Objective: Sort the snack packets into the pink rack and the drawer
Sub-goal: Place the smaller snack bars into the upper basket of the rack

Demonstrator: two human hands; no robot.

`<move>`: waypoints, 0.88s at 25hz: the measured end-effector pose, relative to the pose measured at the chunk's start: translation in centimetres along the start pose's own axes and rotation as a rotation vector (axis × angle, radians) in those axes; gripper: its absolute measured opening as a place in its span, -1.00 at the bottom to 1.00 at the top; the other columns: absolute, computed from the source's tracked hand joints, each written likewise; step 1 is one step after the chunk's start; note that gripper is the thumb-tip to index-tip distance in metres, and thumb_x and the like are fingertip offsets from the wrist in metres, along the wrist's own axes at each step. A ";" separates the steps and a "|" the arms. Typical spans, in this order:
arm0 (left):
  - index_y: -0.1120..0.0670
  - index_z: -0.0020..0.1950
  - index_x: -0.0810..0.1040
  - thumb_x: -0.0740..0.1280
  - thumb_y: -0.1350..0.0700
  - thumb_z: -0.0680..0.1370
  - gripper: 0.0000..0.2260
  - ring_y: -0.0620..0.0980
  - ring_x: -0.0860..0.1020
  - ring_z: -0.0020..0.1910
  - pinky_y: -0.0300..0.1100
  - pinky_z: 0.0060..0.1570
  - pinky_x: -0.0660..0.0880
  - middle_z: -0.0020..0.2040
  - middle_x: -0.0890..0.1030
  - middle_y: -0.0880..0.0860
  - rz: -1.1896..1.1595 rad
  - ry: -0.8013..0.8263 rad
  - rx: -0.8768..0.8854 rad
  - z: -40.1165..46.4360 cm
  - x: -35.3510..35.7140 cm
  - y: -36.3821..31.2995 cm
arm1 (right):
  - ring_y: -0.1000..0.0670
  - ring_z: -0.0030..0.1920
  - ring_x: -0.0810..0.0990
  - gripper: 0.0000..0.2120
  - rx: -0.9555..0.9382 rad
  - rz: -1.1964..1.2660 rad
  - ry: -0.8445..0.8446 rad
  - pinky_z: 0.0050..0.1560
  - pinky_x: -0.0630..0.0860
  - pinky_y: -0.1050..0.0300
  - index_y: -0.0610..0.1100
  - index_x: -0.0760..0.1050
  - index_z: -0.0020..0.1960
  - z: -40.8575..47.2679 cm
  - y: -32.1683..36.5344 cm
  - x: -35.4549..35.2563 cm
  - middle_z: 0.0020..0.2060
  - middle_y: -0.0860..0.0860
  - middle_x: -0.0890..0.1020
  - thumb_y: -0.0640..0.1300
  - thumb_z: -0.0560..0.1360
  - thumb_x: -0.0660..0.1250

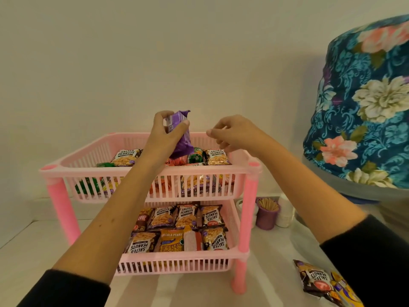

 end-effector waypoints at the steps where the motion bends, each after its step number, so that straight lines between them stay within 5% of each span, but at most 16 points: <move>1: -0.13 0.25 0.33 0.38 -0.05 0.50 -0.63 0.02 0.63 -0.10 -0.08 -0.14 0.62 0.08 0.56 0.08 -0.054 -0.007 0.044 -1.0 0.3 -0.7 | 0.01 -0.18 0.67 -0.75 -0.056 0.124 -0.015 -0.22 0.63 0.23 -0.11 0.53 0.05 -1.2 0.6 0.1 -0.17 -0.03 0.65 0.04 0.50 0.35; 8: -0.18 0.16 0.46 0.41 0.06 0.49 -0.70 0.06 0.68 -0.05 -0.10 -0.24 0.60 0.03 0.68 0.02 -0.423 0.163 0.082 -11.1 4.4 -1.3 | 0.05 -0.12 0.69 -0.57 -0.212 0.558 -0.001 -0.19 0.60 0.24 0.00 0.48 0.21 -12.2 -0.4 3.0 -0.03 -0.07 0.63 0.01 0.38 0.48; 14: -0.23 0.32 0.25 0.30 0.16 0.56 -0.55 -0.08 0.63 0.10 -0.26 -0.05 0.58 0.23 0.57 0.03 -0.358 0.339 -0.159 -22.8 10.5 8.3 | 0.04 -0.02 0.67 -0.52 0.065 0.690 -0.050 -0.12 0.57 0.26 0.06 0.49 0.23 -23.0 -13.0 8.2 0.01 0.03 0.68 -0.24 0.38 0.49; 16: -0.26 0.36 0.15 0.23 0.16 0.61 -0.54 -0.17 0.55 0.17 -0.33 0.07 0.50 0.22 0.51 -0.03 -0.159 0.392 -0.197 -26.2 11.2 12.6 | 0.06 0.01 0.66 -0.58 0.203 0.607 -0.160 -0.08 0.55 0.30 0.01 0.55 0.19 -26.5 -18.5 9.4 -0.01 0.08 0.70 -0.23 0.38 0.50; 19: -0.07 0.53 0.10 0.18 0.01 0.62 -0.50 -0.09 0.34 0.38 -0.21 0.33 0.30 0.39 0.38 -0.05 0.506 0.483 -0.067 -30.1 10.3 19.5 | 0.06 -0.02 0.64 -0.59 0.343 0.258 -0.398 -0.09 0.46 0.43 0.02 0.58 0.16 -30.9 -25.4 9.1 -0.01 0.07 0.69 -0.27 0.35 0.49; 22: -0.04 0.55 0.07 0.05 -0.05 0.63 -0.52 -0.03 0.09 0.52 -0.14 0.45 0.09 0.53 0.16 -0.03 1.009 0.641 -0.046 -33.9 9.8 24.3 | -0.16 -0.05 0.60 -0.55 0.331 -0.206 -0.438 -0.03 0.48 0.10 -0.15 0.59 0.19 -33.9 -29.0 9.4 -0.02 -0.12 0.66 -0.34 0.32 0.48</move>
Point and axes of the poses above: each hand's wrist, its own z-axis towards the middle knuckle, its own x-axis out of the palm, y = z × x, the point moved 5 cm from there along z, towards the middle knuckle
